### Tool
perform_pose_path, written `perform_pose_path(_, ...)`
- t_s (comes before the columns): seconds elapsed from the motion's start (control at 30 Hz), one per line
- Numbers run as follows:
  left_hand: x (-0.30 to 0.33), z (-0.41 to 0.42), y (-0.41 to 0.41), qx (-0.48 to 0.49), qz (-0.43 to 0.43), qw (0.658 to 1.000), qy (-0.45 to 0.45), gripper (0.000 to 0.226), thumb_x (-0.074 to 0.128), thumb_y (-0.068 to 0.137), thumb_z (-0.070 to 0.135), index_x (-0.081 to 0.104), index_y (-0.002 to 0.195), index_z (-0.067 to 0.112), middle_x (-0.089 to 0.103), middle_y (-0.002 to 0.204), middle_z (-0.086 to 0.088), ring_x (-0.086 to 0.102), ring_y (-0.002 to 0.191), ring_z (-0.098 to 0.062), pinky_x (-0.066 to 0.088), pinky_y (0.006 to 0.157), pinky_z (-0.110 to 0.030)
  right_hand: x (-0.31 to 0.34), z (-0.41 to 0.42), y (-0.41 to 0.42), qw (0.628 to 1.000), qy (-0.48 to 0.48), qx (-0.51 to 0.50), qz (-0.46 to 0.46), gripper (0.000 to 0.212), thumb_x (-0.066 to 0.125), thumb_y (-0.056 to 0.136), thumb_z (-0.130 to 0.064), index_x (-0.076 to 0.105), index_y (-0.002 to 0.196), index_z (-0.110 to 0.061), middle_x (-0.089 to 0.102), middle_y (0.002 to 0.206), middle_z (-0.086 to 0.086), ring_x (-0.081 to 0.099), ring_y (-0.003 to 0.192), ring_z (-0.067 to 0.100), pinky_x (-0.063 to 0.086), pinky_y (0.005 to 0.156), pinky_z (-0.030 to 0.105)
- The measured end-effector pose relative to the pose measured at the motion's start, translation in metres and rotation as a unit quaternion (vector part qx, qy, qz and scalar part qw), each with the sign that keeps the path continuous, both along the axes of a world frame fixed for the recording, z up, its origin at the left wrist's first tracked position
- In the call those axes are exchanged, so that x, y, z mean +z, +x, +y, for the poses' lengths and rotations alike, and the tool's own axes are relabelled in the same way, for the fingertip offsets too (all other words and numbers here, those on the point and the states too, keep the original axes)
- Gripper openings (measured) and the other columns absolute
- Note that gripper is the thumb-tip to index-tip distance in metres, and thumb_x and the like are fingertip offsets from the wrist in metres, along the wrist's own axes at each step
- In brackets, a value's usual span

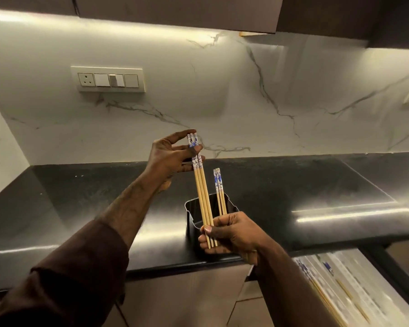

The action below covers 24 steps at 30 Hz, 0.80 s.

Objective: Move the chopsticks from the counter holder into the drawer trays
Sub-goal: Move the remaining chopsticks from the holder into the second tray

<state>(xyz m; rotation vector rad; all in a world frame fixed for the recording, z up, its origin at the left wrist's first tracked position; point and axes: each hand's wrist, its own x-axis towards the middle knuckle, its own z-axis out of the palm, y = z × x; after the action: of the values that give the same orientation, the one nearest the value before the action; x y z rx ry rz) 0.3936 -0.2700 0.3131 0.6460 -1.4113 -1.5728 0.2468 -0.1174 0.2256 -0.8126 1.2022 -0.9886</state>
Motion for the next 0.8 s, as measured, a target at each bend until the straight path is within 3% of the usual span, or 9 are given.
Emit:
perform_pose_path(0.17, -0.007, 0.038, -0.014, -0.038, 0.02, 0.998, 0.04, 0.033, 0.07, 0.083, 0.015, 0.067, 0.116, 0.018, 0.076, 0.094, -0.015, 0.075, 0.078, -0.028, 0.06, 0.061, -0.033, -0.003, 0.049, 0.0, 0.999, -0.003, -0.043, 0.025, 0.019, 0.068, 0.089, -0.012, 0.072, 0.104, -0.001, 0.073, 0.102, 0.021, 0.073, 0.093, 0.029, 0.059, 0.078, 0.037)
perform_pose_path(0.33, -0.018, 0.075, -0.041, -0.075, 0.025, 0.995, 0.066, 0.036, 0.069, 0.077, 0.031, 0.07, 0.111, 0.018, 0.075, 0.099, -0.016, 0.075, 0.081, -0.031, 0.062, 0.068, -0.039, -0.003, 0.101, -0.019, 0.996, 0.012, -0.076, 0.042, 0.02, 0.068, 0.088, -0.011, 0.071, 0.104, 0.0, 0.074, 0.101, 0.02, 0.073, 0.094, 0.03, 0.059, 0.078, 0.038)
perform_pose_path(0.53, -0.033, 0.129, -0.087, -0.113, 0.028, 0.989, 0.09, 0.037, 0.068, 0.083, 0.001, 0.066, 0.118, 0.014, 0.075, 0.098, -0.017, 0.074, 0.085, -0.034, 0.061, 0.065, -0.037, -0.007, 0.169, -0.053, 0.992, 0.03, -0.115, 0.049, 0.016, 0.066, 0.089, -0.009, 0.073, 0.101, -0.001, 0.074, 0.099, 0.019, 0.073, 0.093, 0.029, 0.06, 0.076, 0.037)
perform_pose_path(0.7, -0.04, 0.187, -0.136, -0.131, 0.026, 0.986, 0.104, 0.039, 0.072, 0.075, 0.004, 0.069, 0.11, 0.022, 0.075, 0.1, -0.015, 0.074, 0.089, -0.033, 0.061, 0.068, -0.038, -0.007, 0.232, -0.093, 0.987, 0.047, -0.145, 0.059, 0.015, 0.065, 0.091, -0.006, 0.073, 0.103, 0.0, 0.075, 0.097, 0.02, 0.073, 0.089, 0.028, 0.061, 0.077, 0.038)
perform_pose_path(0.8, -0.045, 0.225, -0.168, -0.126, 0.026, 0.986, 0.111, 0.043, 0.07, 0.078, 0.001, 0.067, 0.116, 0.02, 0.075, 0.101, -0.015, 0.074, 0.09, -0.032, 0.062, 0.07, -0.039, -0.006, 0.271, -0.122, 0.985, 0.062, -0.152, 0.061, 0.017, 0.065, 0.091, -0.004, 0.071, 0.104, 0.004, 0.073, 0.098, 0.022, 0.072, 0.088, 0.029, 0.06, 0.081, 0.042)
